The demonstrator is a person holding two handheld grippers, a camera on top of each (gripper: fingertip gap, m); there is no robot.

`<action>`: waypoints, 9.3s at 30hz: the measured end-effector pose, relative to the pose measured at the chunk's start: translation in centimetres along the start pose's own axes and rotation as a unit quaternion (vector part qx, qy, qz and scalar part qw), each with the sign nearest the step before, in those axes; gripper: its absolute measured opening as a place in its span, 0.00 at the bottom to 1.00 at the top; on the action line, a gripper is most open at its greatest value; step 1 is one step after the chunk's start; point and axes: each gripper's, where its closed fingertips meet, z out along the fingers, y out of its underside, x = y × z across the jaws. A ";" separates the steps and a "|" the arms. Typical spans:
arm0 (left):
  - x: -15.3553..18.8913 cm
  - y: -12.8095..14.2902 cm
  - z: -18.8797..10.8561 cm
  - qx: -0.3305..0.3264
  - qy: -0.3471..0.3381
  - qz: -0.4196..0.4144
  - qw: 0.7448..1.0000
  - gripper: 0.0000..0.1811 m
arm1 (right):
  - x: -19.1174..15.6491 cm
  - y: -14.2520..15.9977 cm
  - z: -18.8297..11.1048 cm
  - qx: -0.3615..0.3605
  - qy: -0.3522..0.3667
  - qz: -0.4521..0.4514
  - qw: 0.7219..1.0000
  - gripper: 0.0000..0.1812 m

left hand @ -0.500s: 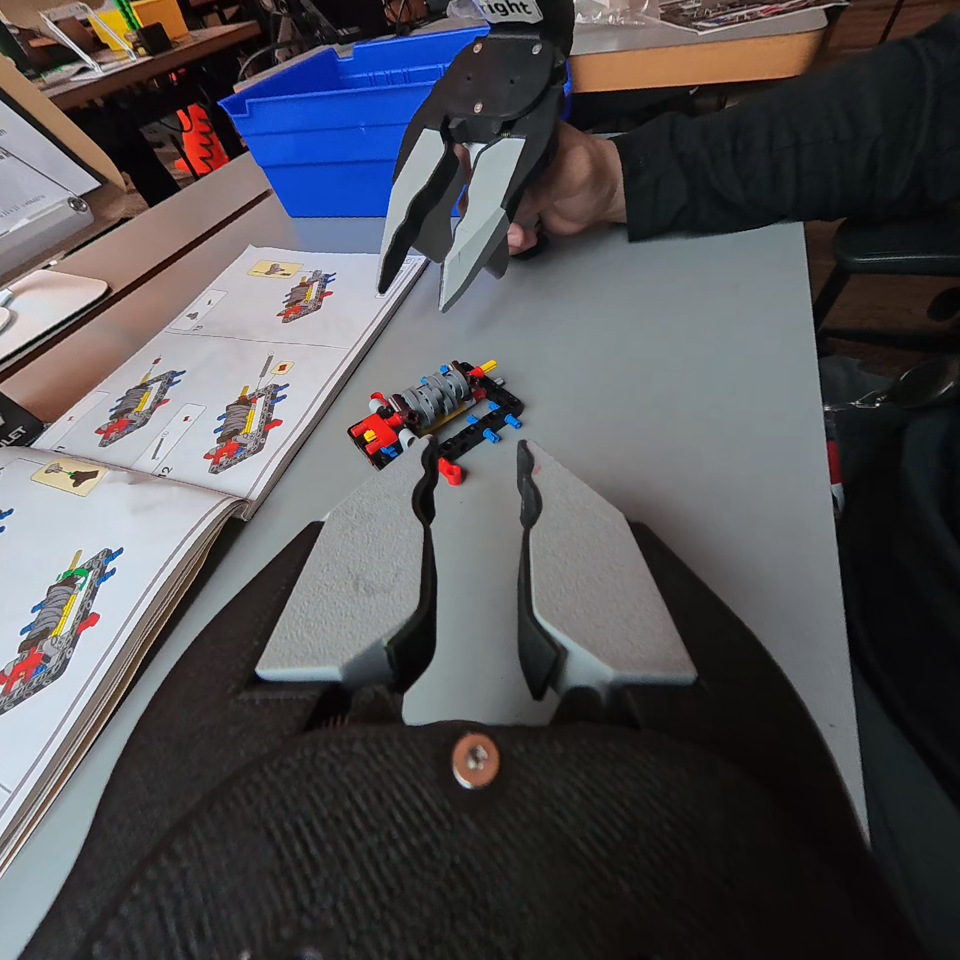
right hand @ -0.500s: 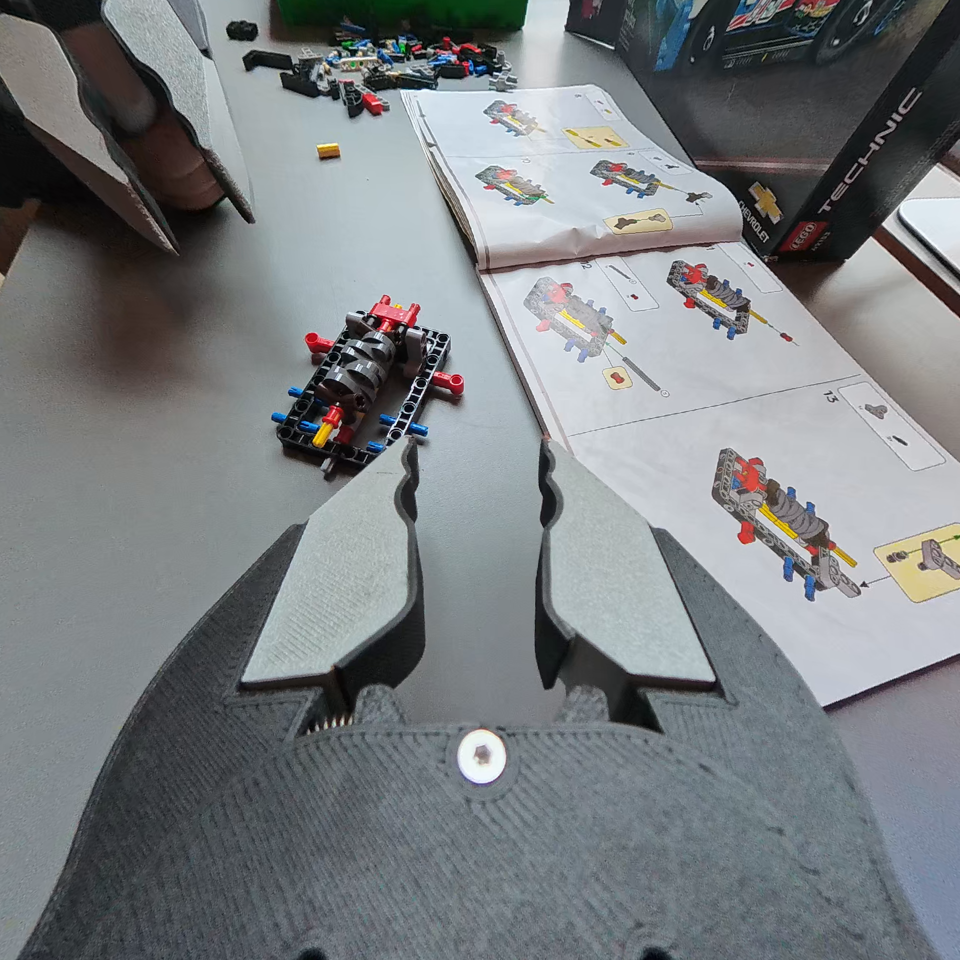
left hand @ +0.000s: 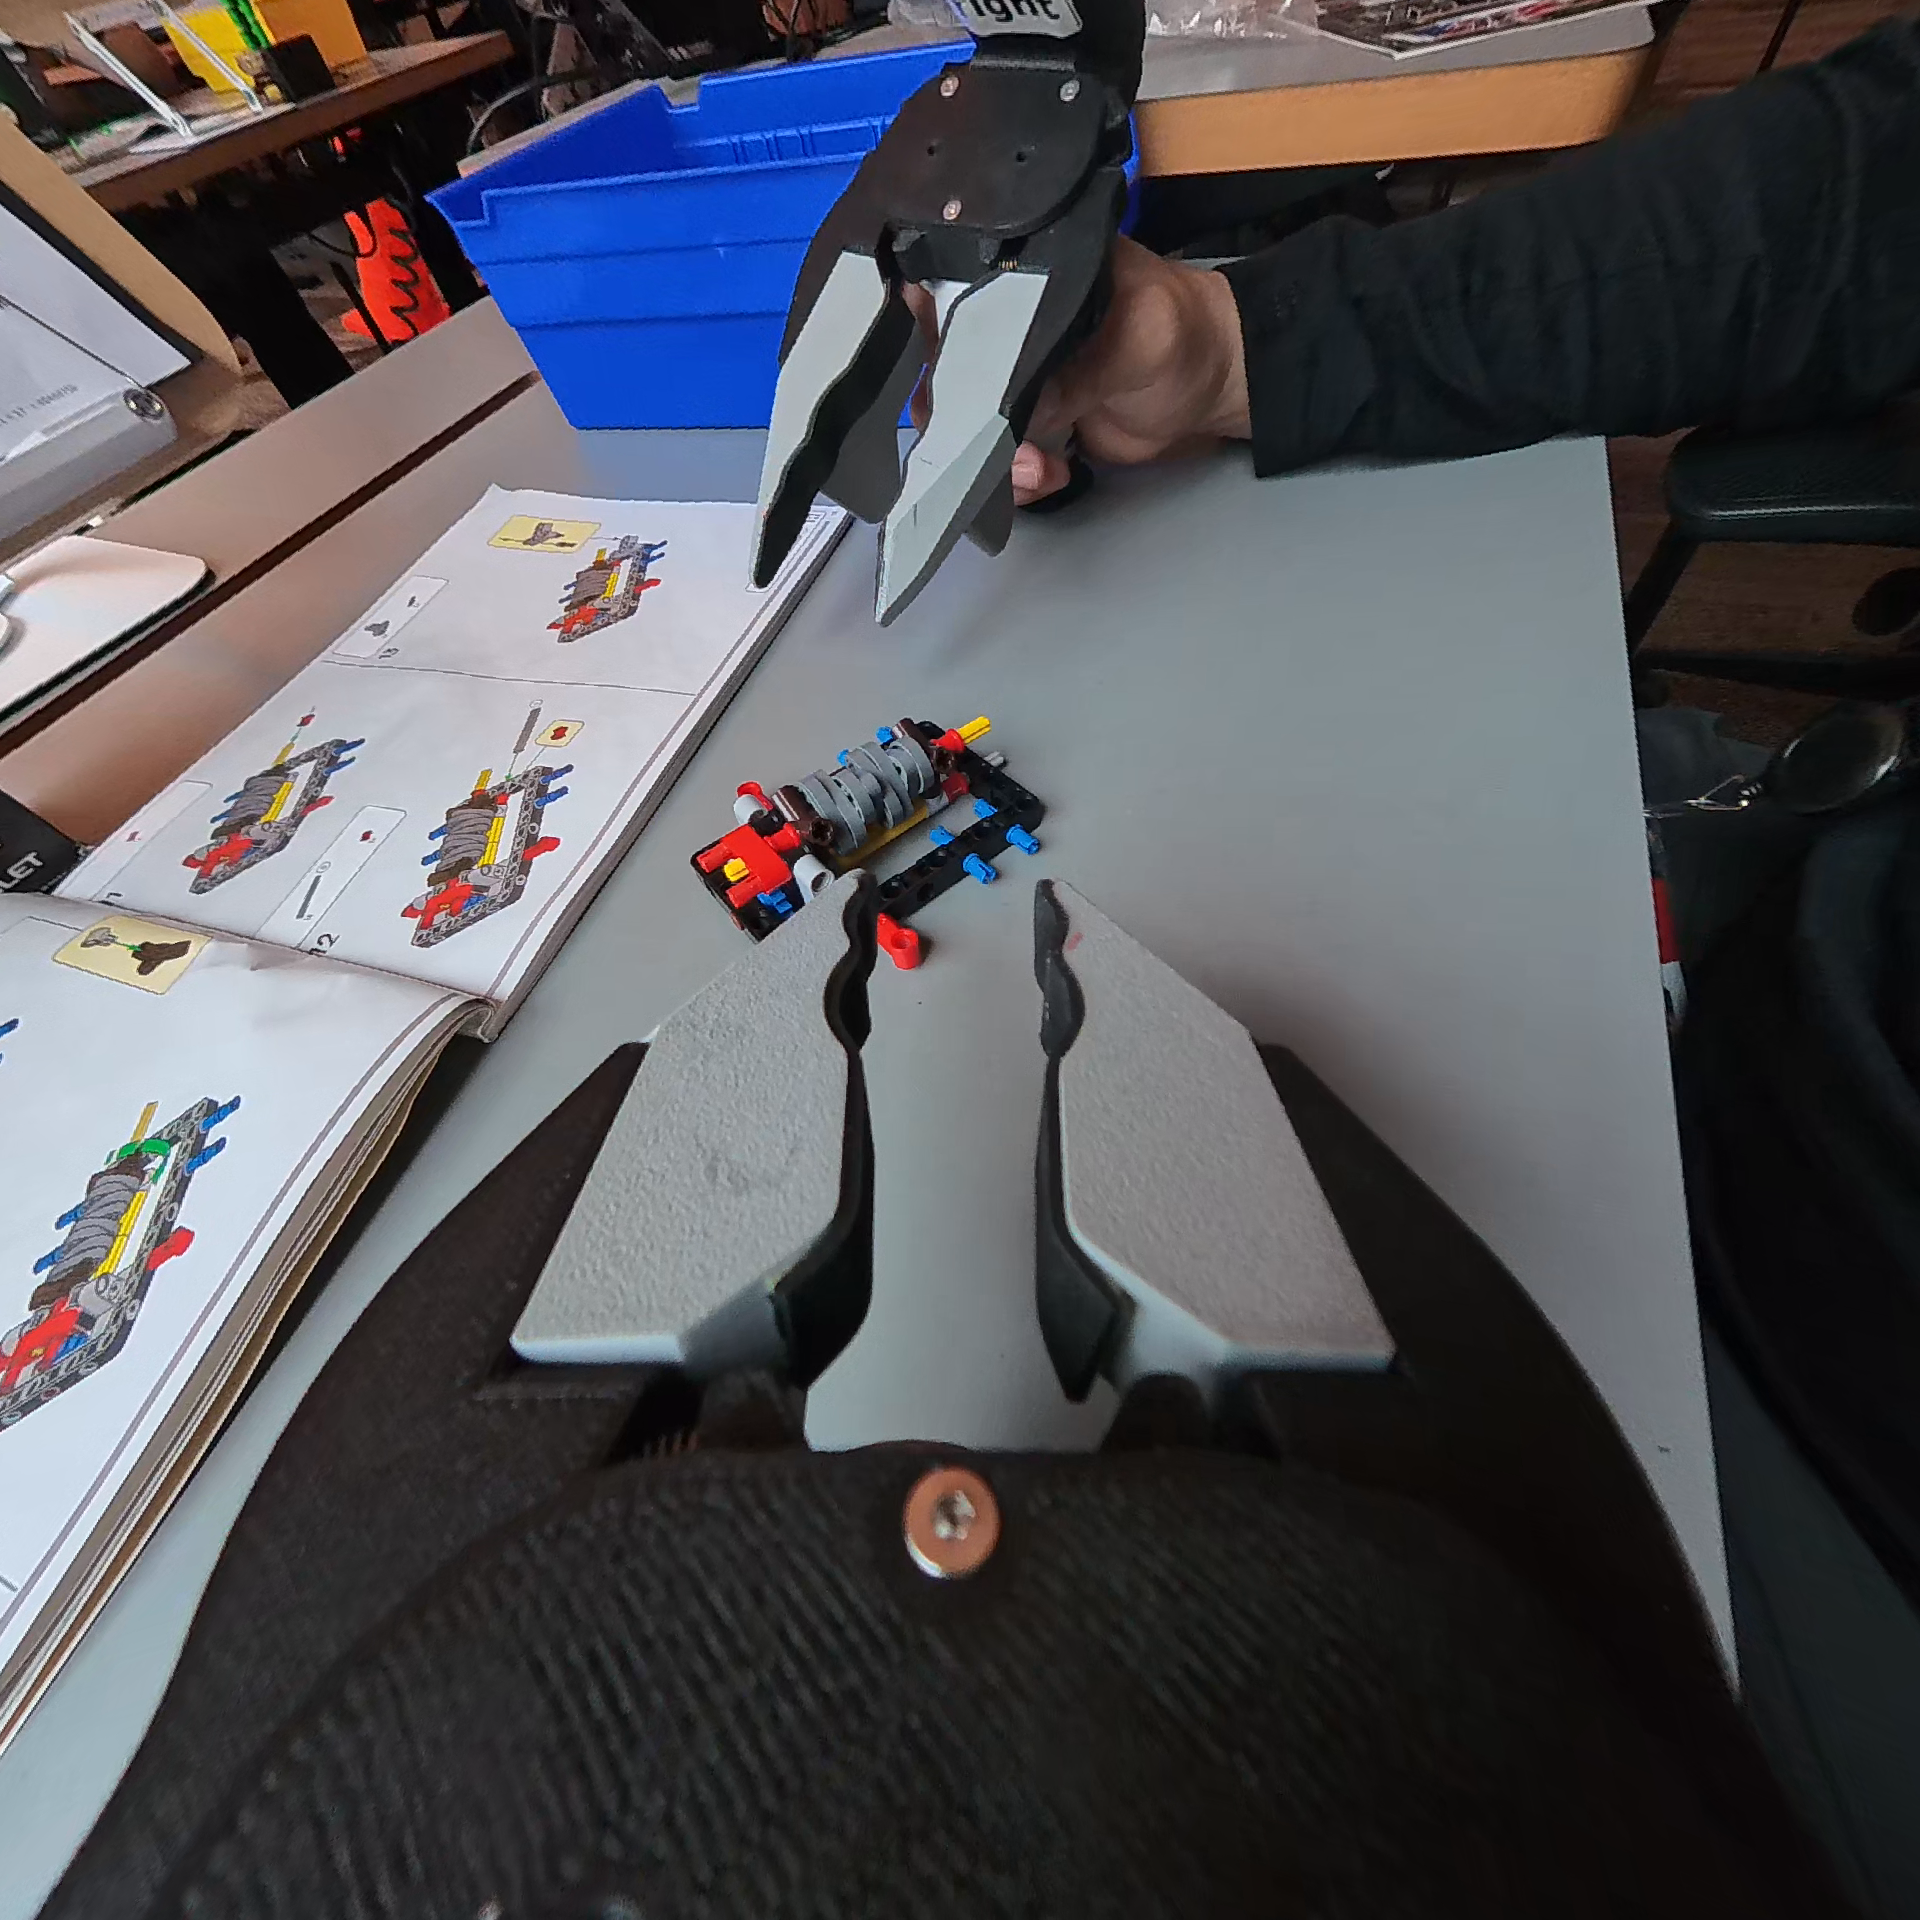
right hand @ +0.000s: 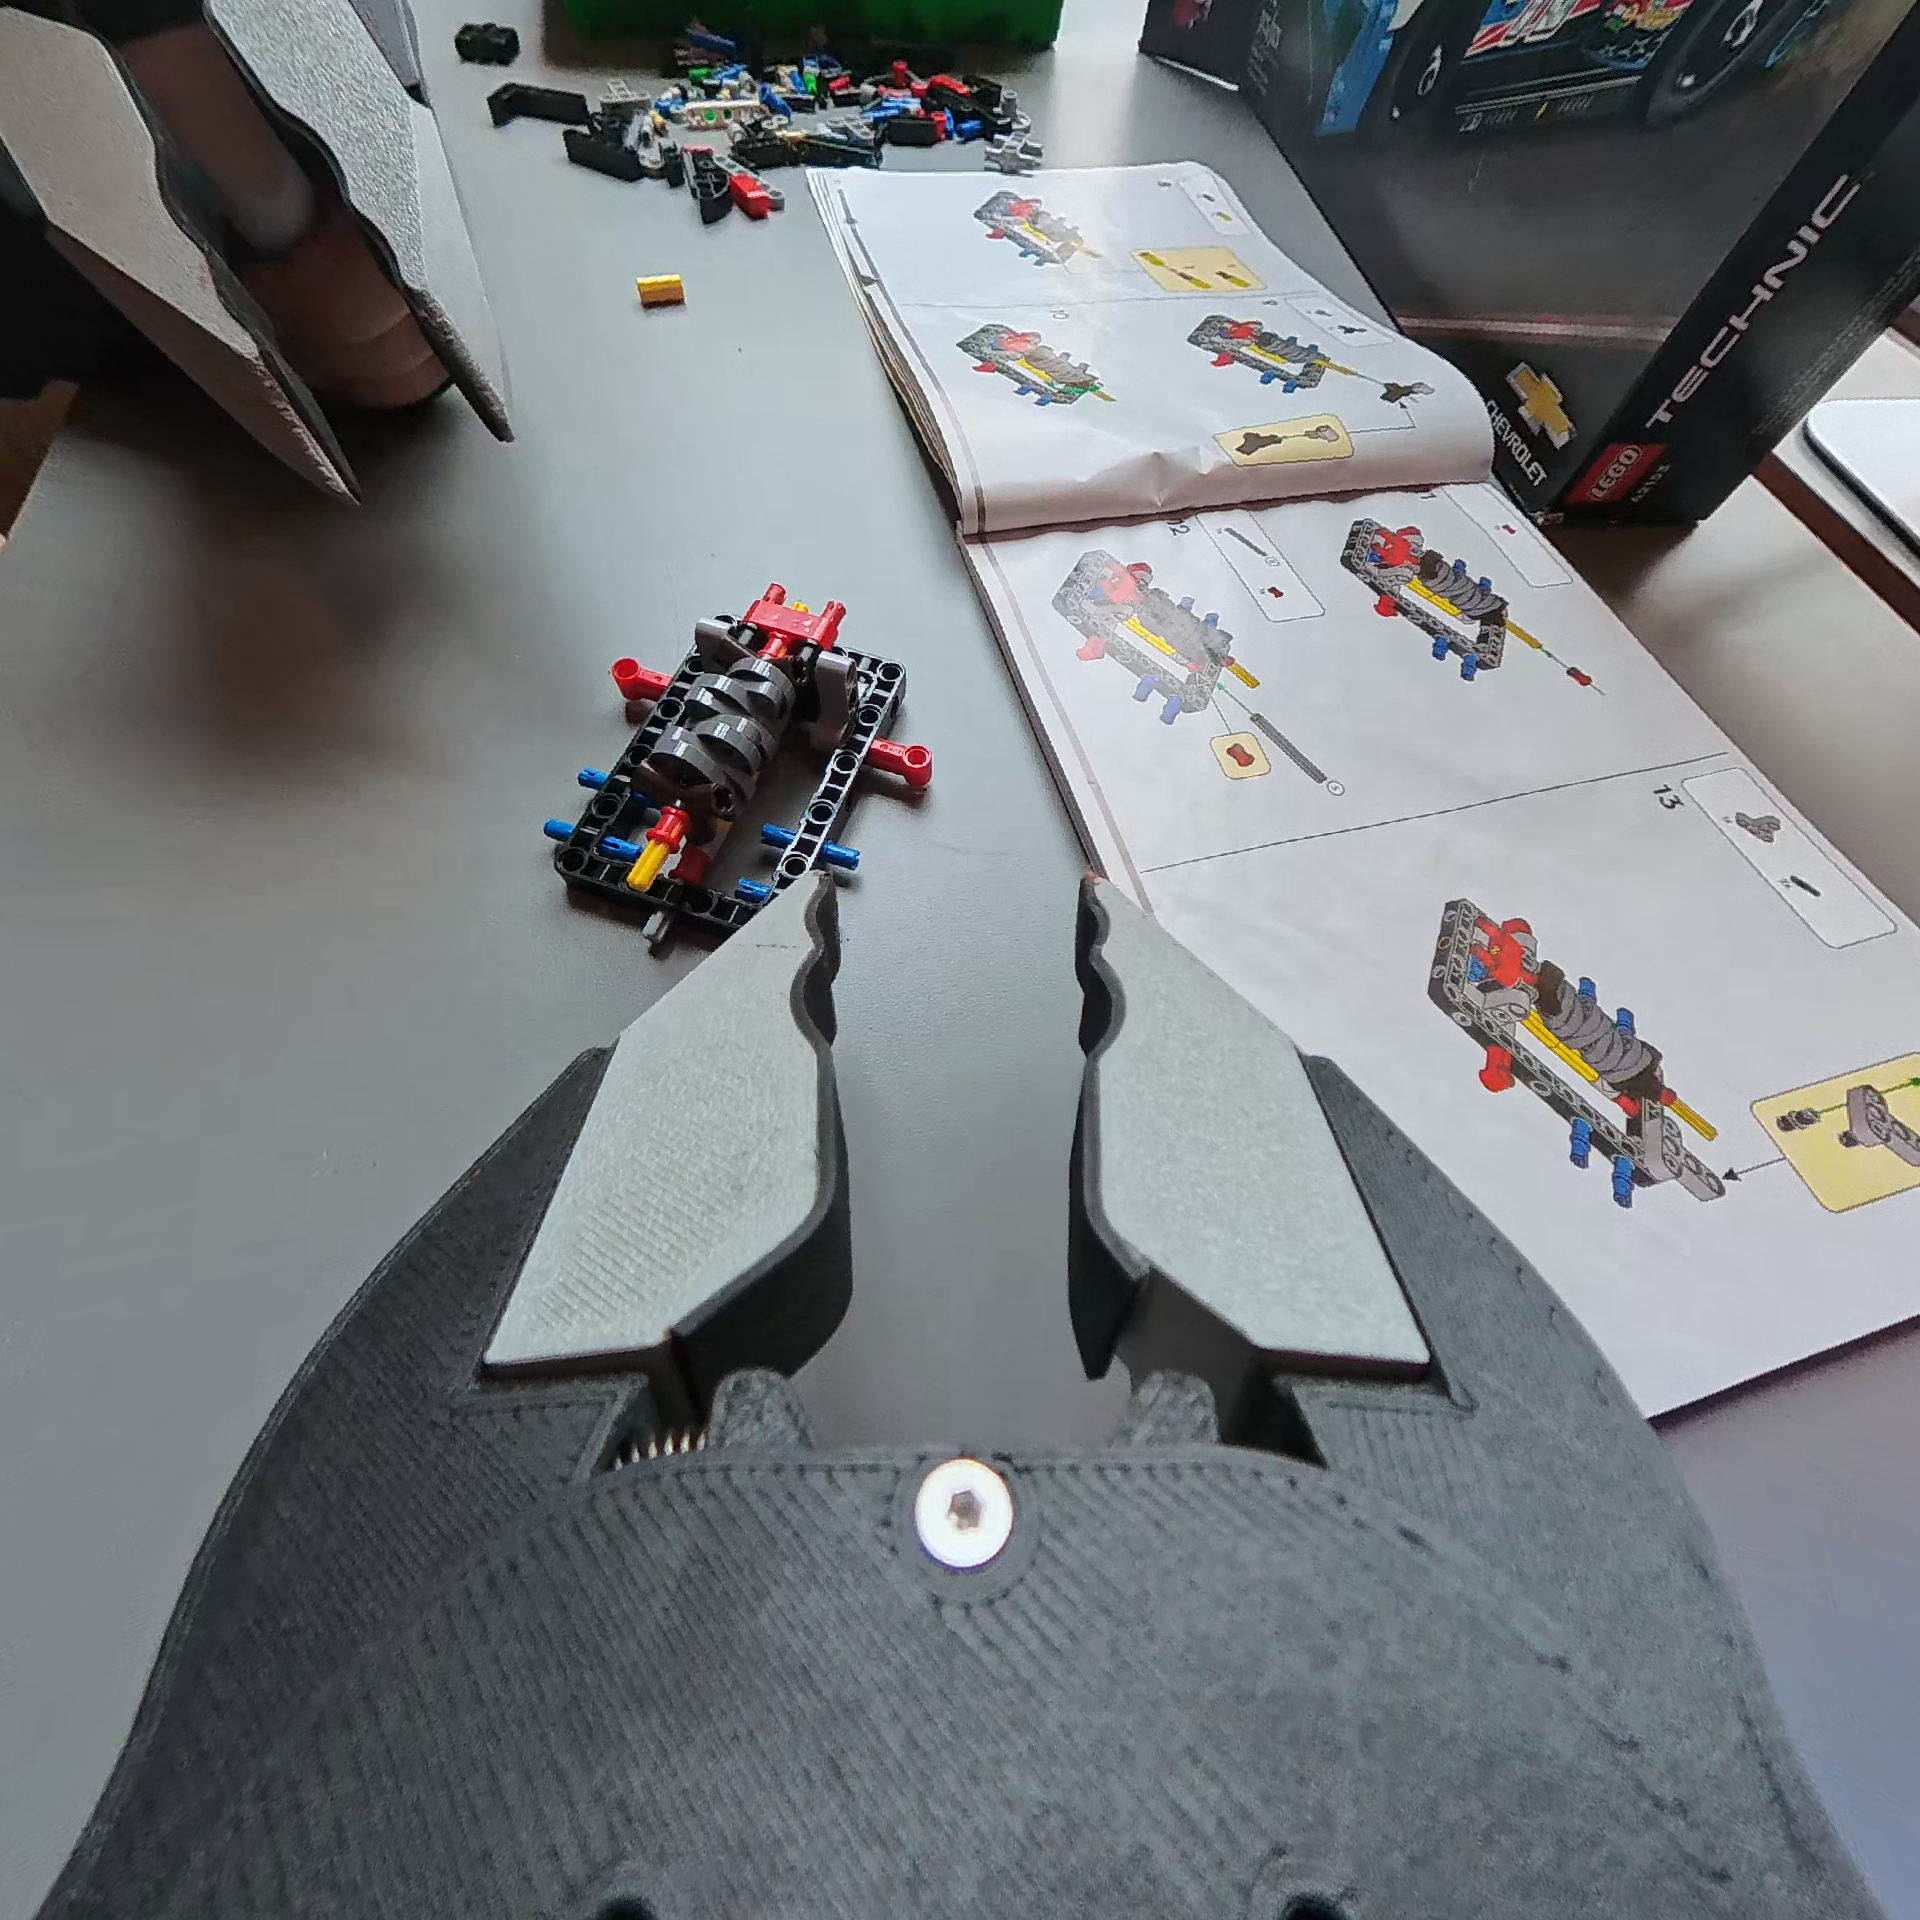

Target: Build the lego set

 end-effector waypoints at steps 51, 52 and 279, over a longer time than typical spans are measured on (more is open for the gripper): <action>0.8 -0.3 -0.3 0.013 0.041 -0.005 0.999 0.22 | -0.6 -1.3 -0.5 0.048 -0.023 -0.007 0.999 0.35; 0.9 -0.4 -0.4 0.018 0.046 -0.007 0.999 0.25 | -0.6 -1.4 -0.5 0.049 -0.024 -0.003 0.999 0.38; 0.0 -2.7 3.4 -0.197 0.045 -0.001 0.979 0.11 | 0.0 -1.6 -1.2 0.064 -0.012 0.020 0.998 0.25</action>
